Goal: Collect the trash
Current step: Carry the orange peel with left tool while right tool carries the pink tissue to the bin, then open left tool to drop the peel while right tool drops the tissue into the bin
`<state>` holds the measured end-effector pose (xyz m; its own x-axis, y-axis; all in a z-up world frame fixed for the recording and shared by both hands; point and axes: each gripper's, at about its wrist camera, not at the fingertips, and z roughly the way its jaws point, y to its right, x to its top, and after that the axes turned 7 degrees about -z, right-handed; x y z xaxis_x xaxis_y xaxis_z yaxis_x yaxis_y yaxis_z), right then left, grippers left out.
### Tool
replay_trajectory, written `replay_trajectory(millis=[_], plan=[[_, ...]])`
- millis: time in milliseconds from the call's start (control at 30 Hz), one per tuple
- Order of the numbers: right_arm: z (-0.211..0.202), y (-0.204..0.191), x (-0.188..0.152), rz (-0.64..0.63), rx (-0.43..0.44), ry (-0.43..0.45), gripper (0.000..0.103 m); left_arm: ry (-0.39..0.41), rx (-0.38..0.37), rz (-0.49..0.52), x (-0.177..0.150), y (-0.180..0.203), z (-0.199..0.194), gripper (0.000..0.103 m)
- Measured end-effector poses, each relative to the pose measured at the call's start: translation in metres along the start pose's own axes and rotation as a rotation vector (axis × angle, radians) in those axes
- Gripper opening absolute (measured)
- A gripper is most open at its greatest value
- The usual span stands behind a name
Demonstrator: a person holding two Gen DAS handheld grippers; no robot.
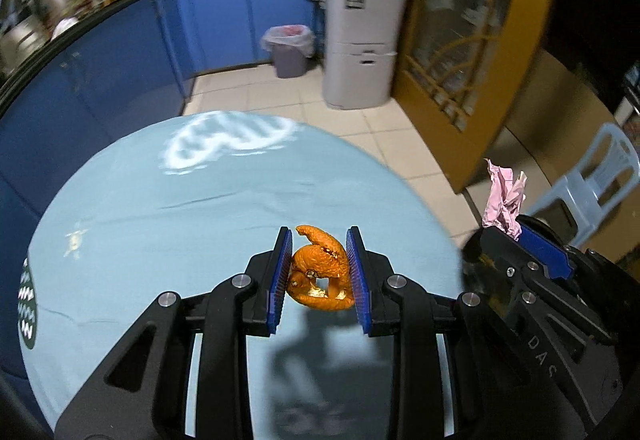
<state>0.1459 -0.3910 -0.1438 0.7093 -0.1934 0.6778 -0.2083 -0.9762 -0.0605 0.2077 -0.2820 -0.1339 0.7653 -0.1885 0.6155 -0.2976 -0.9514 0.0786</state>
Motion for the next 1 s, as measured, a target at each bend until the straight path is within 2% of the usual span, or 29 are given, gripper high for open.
replay_trajectory(millis=[233, 433, 667, 1000], plan=[[-0.007, 0.061, -0.022, 0.084, -0.049, -0.015, 0.022, -0.022, -0.043, 0.092, -0.009, 0.066, 0.008, 0.029], [-0.008, 0.089, -0.032, 0.124, -0.062, -0.022, 0.022, -0.030, -0.071, 0.153, -0.017, 0.109, 0.010, 0.030], [-0.012, 0.115, -0.043, 0.170, -0.071, -0.024, 0.022, -0.035, -0.078, 0.184, -0.019, 0.136, 0.013, 0.030], [-0.013, 0.133, -0.053, 0.209, -0.057, -0.029, 0.023, -0.049, -0.074, 0.200, -0.025, 0.154, 0.017, 0.033]])
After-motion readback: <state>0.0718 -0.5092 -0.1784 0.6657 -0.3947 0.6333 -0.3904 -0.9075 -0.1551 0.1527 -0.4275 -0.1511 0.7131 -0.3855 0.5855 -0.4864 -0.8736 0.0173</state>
